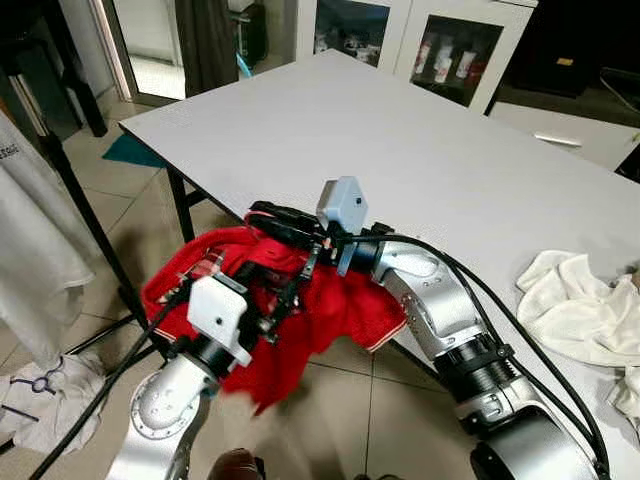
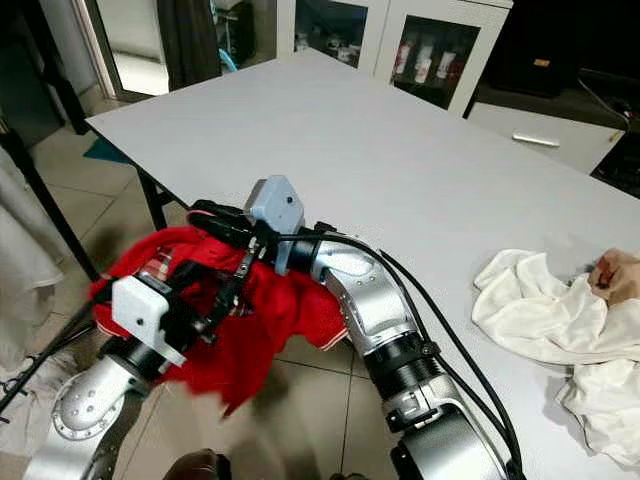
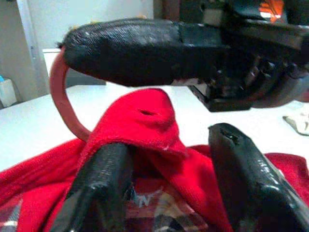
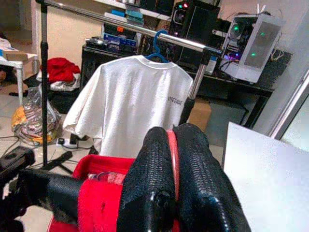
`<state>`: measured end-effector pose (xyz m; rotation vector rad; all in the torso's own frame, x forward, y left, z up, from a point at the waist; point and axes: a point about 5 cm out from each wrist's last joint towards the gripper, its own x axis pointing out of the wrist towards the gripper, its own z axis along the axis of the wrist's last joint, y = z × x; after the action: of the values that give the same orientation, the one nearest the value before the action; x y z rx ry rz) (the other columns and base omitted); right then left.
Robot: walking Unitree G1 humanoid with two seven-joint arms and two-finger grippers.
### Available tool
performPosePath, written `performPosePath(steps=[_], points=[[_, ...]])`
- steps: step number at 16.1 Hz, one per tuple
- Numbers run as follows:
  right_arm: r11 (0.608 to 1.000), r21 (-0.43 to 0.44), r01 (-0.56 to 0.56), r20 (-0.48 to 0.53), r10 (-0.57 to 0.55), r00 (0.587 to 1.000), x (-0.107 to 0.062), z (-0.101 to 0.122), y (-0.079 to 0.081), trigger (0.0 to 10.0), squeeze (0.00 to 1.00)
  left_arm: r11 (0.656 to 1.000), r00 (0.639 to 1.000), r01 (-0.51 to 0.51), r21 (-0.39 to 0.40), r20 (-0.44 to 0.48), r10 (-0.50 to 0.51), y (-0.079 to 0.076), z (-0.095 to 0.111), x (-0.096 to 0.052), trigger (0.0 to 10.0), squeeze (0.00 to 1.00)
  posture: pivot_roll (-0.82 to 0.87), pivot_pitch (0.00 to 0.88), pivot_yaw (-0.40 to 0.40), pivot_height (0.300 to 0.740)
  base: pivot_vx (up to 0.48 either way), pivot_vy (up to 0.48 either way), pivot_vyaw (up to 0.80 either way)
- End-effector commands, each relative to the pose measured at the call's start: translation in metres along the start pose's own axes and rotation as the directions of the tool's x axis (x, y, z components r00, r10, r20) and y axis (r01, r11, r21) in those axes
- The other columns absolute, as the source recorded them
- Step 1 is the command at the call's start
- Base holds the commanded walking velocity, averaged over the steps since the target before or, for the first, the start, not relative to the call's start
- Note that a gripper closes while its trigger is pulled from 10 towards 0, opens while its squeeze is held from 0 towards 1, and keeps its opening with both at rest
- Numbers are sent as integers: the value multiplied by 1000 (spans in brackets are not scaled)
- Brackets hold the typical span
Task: Hang hanger
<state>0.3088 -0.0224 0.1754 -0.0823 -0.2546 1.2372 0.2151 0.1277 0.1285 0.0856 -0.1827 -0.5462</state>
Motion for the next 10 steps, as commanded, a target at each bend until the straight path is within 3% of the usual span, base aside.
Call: performPosePath(steps=[1,6,10], points=[[999,-24,29,21,-28,999,-5,2,-5,0,0,1000,1000,9,6,6,-10,-3,2,-3,10000,0,159,14,-67,740,0,0,0],[997,-30,70,32,-69,997,-11,-4,-8,0,0,1000,998,5,26,-58,-3,-2,-6,-21,10000,0,170,12,-67,740,0,0,0],[987,55,150,89,-154,984,-7,-4,-6,0,0,1000,998,-6,24,-61,7,-2,-6,-22,10000,0,180,10,-70,740,0,0,0]])
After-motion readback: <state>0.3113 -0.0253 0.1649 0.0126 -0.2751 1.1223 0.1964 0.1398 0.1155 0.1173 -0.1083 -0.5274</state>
